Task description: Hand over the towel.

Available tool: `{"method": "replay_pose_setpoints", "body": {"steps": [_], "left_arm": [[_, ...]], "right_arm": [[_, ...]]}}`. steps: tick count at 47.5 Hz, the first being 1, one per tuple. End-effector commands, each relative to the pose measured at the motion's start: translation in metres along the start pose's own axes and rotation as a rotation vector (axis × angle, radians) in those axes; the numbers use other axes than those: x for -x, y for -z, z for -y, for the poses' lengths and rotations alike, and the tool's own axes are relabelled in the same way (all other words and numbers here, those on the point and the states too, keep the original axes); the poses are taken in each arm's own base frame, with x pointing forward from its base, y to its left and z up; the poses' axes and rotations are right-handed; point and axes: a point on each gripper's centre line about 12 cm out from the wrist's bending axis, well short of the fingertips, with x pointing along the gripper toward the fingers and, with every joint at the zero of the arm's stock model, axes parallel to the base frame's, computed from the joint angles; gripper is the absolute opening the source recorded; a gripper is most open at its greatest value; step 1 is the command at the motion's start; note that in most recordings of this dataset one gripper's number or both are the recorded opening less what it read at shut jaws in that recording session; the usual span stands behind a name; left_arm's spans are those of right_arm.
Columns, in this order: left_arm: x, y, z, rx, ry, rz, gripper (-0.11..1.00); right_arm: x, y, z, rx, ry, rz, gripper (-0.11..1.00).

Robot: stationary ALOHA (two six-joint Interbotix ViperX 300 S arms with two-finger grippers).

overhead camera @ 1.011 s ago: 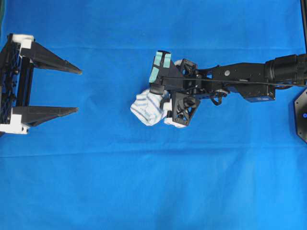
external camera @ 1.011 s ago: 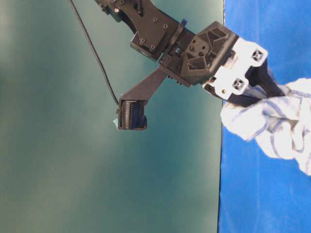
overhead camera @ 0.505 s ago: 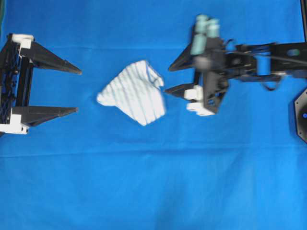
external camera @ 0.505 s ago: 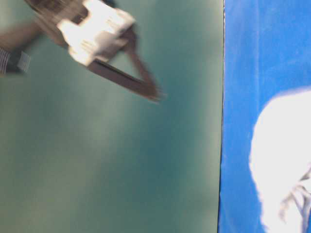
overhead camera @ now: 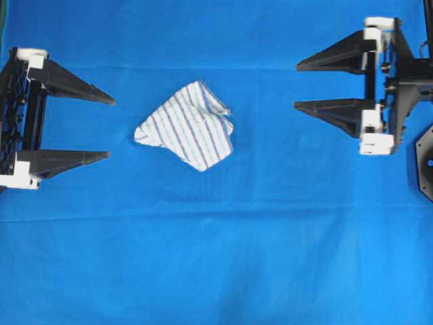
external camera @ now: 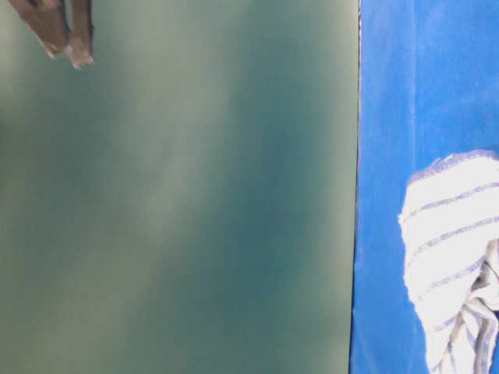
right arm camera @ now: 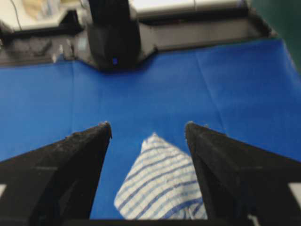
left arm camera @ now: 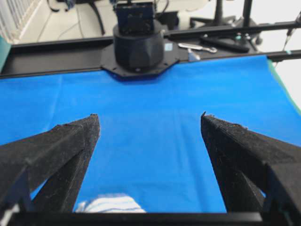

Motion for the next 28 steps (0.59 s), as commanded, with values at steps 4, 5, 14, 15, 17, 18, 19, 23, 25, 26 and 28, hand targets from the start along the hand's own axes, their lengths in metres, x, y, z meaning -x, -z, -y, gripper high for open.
{"method": "replay_pose_setpoints", "body": {"steps": [4, 5, 14, 15, 17, 18, 19, 23, 25, 26, 28], "left_arm": [[0.000, -0.005, -0.001, 0.003, -0.005, 0.018, 0.92], [0.000, -0.005, -0.001, 0.003, -0.005, 0.017, 0.92], [0.014, -0.014, -0.002, 0.003, -0.005, 0.030, 0.92], [0.016, -0.015, -0.002, 0.003, -0.004, 0.030, 0.92], [0.025, -0.019, -0.002, 0.003, -0.004, 0.031, 0.92], [0.028, -0.019, -0.002, 0.005, -0.003, 0.026, 0.92], [0.032, -0.020, -0.002, 0.005, -0.002, 0.023, 0.92], [0.046, -0.021, -0.002, 0.003, 0.000, 0.012, 0.92], [0.053, -0.019, -0.002, 0.003, 0.001, 0.011, 0.92], [0.058, -0.018, -0.002, 0.005, 0.000, 0.011, 0.92], [0.064, -0.014, -0.001, 0.005, 0.002, 0.009, 0.92]], "right_arm": [[0.000, -0.003, -0.001, 0.006, -0.006, 0.030, 0.69], [0.000, -0.003, -0.001, 0.008, -0.005, 0.029, 0.69], [0.009, -0.005, -0.001, 0.009, -0.003, 0.023, 0.69], [0.012, -0.006, -0.001, 0.008, -0.003, 0.020, 0.69], [0.019, -0.007, -0.001, 0.008, -0.002, 0.015, 0.69], [0.022, -0.008, -0.001, 0.008, -0.001, 0.012, 0.69], [0.025, -0.008, 0.000, 0.008, 0.002, 0.009, 0.69], [0.039, -0.007, 0.000, 0.009, 0.003, 0.005, 0.69], [0.048, -0.002, 0.000, 0.008, 0.005, -0.001, 0.69], [0.051, 0.000, 0.000, 0.008, 0.004, 0.002, 0.69], [0.059, 0.004, 0.001, 0.008, 0.005, 0.007, 0.69]]}}
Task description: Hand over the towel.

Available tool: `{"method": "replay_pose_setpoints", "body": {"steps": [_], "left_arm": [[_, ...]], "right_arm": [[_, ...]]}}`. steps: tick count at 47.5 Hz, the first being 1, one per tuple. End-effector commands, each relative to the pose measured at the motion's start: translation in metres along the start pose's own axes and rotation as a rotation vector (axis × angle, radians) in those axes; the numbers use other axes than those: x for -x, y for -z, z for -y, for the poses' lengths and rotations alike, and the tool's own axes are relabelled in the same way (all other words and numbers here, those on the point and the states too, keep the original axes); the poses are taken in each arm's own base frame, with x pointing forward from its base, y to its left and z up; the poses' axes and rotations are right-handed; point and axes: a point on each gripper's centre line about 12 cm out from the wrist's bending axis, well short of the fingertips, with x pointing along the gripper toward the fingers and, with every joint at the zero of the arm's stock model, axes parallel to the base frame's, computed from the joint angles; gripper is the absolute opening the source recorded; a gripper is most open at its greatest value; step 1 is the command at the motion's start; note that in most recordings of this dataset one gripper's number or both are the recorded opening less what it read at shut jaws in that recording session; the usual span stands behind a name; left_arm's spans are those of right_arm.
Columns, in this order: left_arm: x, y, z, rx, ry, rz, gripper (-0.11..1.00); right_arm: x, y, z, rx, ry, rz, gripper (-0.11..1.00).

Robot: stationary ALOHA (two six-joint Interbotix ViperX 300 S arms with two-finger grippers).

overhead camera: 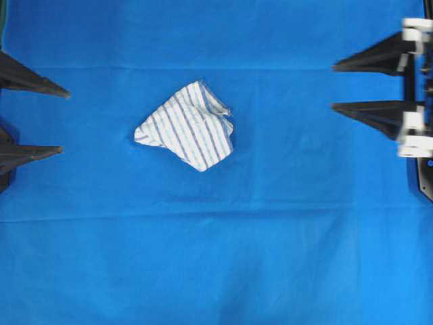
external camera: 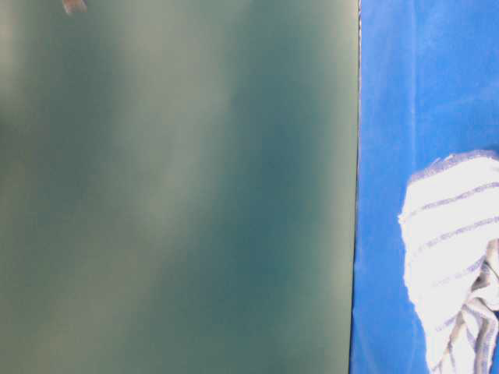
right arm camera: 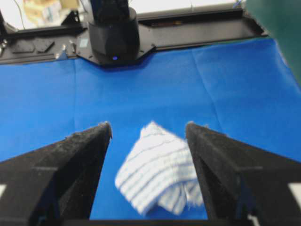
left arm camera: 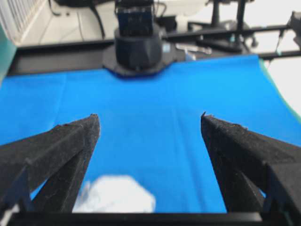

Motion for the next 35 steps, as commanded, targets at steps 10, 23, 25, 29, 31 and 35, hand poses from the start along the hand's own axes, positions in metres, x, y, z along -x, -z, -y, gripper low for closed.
{"method": "replay_pose_setpoints", "body": {"steps": [10, 23, 25, 29, 31, 35], "left_arm": [[0.036, 0.024, 0.002, 0.004, -0.005, 0.029, 0.92], [0.051, 0.076, 0.005, 0.006, -0.005, 0.004, 0.91], [0.052, 0.081, 0.006, 0.006, -0.004, 0.001, 0.91], [0.052, 0.088, 0.006, 0.006, -0.005, -0.003, 0.91], [0.052, 0.091, 0.007, 0.006, -0.004, -0.006, 0.91], [0.051, 0.095, 0.007, 0.006, -0.005, -0.014, 0.90]], "right_arm": [[0.041, 0.040, 0.002, 0.006, -0.003, 0.047, 0.69], [0.054, 0.100, 0.005, 0.005, -0.013, 0.076, 0.69], [0.054, 0.105, 0.005, 0.005, -0.012, 0.073, 0.68], [0.052, 0.115, 0.005, 0.002, -0.012, 0.056, 0.68], [0.050, 0.118, 0.006, 0.000, -0.012, 0.045, 0.67], [0.048, 0.122, 0.006, 0.000, -0.011, 0.030, 0.67]]}}
